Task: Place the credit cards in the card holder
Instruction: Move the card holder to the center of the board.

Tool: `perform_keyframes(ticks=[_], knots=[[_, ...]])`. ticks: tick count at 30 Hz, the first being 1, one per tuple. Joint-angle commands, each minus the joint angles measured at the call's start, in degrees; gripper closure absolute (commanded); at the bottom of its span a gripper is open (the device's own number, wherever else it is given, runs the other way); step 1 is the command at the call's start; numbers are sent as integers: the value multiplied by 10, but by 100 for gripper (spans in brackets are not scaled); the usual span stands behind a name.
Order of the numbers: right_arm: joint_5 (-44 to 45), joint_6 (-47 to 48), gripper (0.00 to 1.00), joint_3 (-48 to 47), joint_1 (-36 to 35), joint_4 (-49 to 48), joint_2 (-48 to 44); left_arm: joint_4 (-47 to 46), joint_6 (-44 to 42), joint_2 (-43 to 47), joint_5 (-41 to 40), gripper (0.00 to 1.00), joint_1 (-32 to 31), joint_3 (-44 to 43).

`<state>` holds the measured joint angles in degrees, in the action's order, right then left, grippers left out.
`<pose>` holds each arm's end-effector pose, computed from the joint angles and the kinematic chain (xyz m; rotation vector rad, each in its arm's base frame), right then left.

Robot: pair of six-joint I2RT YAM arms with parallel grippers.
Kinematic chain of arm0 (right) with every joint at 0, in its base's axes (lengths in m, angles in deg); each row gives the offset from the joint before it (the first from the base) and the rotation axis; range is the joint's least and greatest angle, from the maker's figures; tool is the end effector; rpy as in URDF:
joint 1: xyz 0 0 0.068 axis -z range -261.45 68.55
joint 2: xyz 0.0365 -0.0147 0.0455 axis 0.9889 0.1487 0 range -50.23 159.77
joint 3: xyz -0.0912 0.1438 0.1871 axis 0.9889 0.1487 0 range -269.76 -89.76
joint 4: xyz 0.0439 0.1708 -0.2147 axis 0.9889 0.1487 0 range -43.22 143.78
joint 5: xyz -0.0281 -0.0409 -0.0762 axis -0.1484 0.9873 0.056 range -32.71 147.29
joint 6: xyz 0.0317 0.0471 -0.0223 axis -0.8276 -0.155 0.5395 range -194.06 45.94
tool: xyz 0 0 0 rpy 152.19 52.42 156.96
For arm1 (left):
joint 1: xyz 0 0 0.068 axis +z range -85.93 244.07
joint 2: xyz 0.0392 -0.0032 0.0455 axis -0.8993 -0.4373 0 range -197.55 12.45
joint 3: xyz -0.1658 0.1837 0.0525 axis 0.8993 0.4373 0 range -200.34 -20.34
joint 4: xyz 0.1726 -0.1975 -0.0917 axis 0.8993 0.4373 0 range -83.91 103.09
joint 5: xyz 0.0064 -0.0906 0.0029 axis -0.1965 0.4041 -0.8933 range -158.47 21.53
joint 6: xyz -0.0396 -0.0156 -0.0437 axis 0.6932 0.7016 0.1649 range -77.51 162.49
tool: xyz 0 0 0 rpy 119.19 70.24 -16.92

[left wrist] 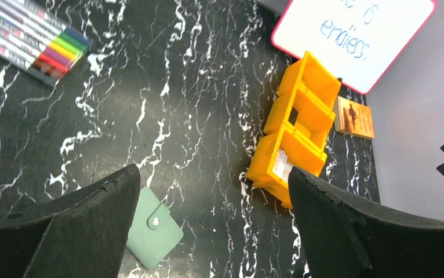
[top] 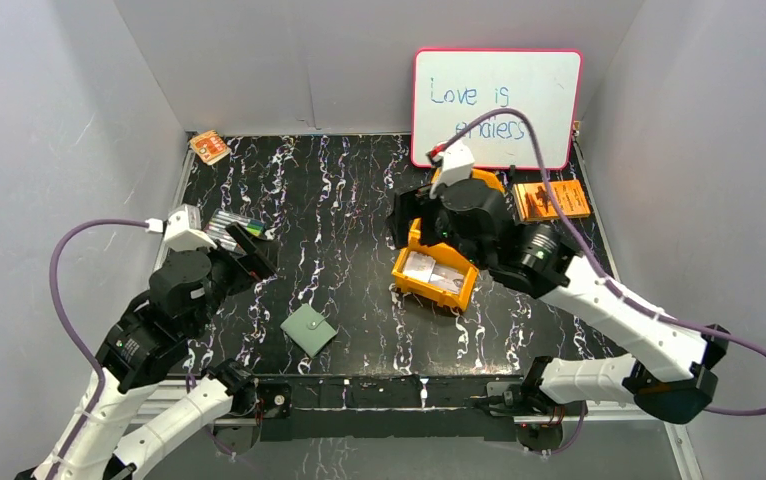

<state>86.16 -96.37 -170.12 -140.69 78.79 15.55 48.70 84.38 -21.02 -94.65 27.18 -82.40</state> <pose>0.1557 0.2187 0.4255 -0.2525 1.8513 0.5225 0.1162 -0.0620 0.3981 -0.4044 1.7810 -0.5676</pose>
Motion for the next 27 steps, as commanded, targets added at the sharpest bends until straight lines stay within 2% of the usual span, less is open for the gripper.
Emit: perform_keyframes(ticks=[1, 4, 10, 17, 27], knots=[[-132, 10, 2, 12, -1, -18, 39, 27, 54, 14, -7, 5, -1, 42], [-196, -11, 7, 49, -16, -52, 69, 45, 98, 27, 2, 5, -1, 73], [-206, -57, 12, 54, -76, -72, 191, 95, 187, 42, 0, 7, -2, 119], [-265, -104, 17, 63, -104, -165, 308, 127, 254, 40, 31, 10, -1, 156], [-235, -156, 31, 72, -107, -211, 405, 149, 307, 64, 68, 11, -2, 199]])
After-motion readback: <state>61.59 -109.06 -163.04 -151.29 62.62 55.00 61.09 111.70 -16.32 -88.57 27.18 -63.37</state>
